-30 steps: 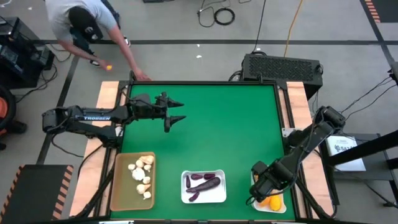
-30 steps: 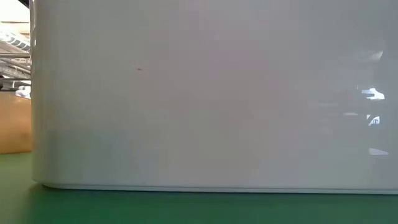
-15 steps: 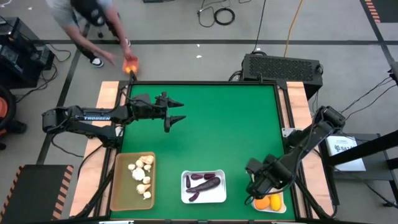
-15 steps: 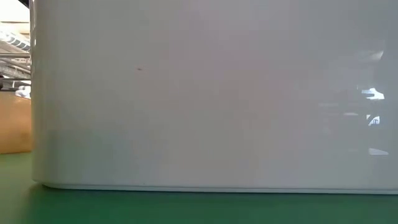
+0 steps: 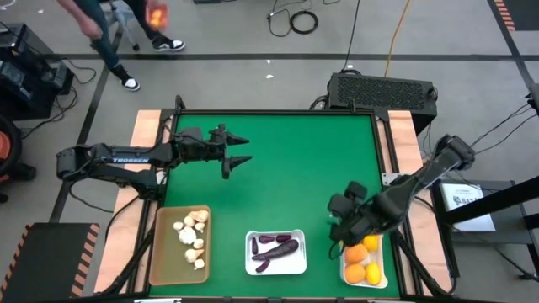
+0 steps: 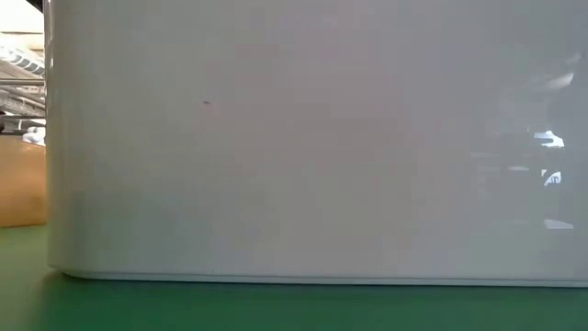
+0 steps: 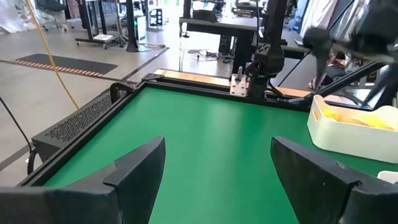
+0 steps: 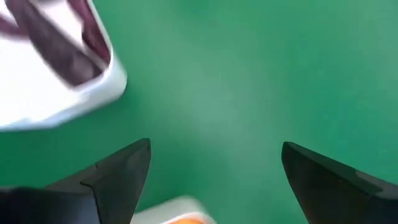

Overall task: Sort produce into baskets
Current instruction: Return to Home Position

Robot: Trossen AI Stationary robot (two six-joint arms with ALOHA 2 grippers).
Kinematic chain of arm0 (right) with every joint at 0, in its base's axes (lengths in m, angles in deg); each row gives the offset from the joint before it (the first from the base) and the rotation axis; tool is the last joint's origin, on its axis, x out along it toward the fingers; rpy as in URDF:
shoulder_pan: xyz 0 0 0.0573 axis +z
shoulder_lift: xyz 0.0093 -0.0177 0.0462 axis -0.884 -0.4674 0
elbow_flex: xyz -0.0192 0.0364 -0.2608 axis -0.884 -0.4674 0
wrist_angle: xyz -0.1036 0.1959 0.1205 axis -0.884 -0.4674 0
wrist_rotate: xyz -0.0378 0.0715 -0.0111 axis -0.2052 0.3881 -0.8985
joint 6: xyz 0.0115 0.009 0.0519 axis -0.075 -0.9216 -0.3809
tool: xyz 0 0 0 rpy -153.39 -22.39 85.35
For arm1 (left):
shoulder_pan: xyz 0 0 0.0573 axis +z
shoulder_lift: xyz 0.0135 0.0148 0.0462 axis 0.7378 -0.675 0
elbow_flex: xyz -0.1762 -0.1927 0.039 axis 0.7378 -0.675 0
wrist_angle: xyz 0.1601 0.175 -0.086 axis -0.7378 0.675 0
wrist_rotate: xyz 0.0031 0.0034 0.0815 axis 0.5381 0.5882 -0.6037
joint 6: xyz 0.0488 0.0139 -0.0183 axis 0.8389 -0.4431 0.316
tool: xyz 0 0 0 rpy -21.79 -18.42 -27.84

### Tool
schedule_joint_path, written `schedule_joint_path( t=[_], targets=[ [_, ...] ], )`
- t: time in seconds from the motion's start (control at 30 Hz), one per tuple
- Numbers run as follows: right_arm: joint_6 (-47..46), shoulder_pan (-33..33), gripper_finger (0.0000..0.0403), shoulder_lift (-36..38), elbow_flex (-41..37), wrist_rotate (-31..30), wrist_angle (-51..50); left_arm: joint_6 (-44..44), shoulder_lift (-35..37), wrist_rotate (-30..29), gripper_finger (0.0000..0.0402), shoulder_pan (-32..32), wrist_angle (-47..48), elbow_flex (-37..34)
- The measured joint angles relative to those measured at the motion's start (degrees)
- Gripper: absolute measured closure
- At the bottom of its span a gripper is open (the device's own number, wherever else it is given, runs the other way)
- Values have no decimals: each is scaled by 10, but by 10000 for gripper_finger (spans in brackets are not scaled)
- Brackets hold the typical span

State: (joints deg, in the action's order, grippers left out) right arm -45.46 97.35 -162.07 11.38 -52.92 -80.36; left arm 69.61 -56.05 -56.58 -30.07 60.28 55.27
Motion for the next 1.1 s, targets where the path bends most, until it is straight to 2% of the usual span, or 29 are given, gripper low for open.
schedule_joint_path(
  t=[0.2, 0.37, 0.53, 0.73, 0.87, 1.0, 1.1],
  targets=[
    [85, -31, 51, 94, -19, -83, 27, 3, 32, 0, 102, 0, 28, 0],
    [128, -69, 56, 193, -95, -87, 83, 15, 96, -6, 102, 0, 76, 0],
    [169, -108, 90, 289, -204, -82, 191, 29, 148, -22, 102, 0, 125, 0],
    [245, -135, 157, 353, -265, -85, 282, 31, 193, -62, 102, 1, 198, 0],
    [351, -143, 218, 369, -288, -102, 373, 26, 233, -61, 102, -9, 190, -10],
    [464, -146, 290, 382, -343, -113, 506, 14, 275, -66, 102, -23, 178, -32],
    [500, -157, 345, 391, -382, -107, 575, 0, 306, -75, 102, -34, 171, -56]
  ],
)
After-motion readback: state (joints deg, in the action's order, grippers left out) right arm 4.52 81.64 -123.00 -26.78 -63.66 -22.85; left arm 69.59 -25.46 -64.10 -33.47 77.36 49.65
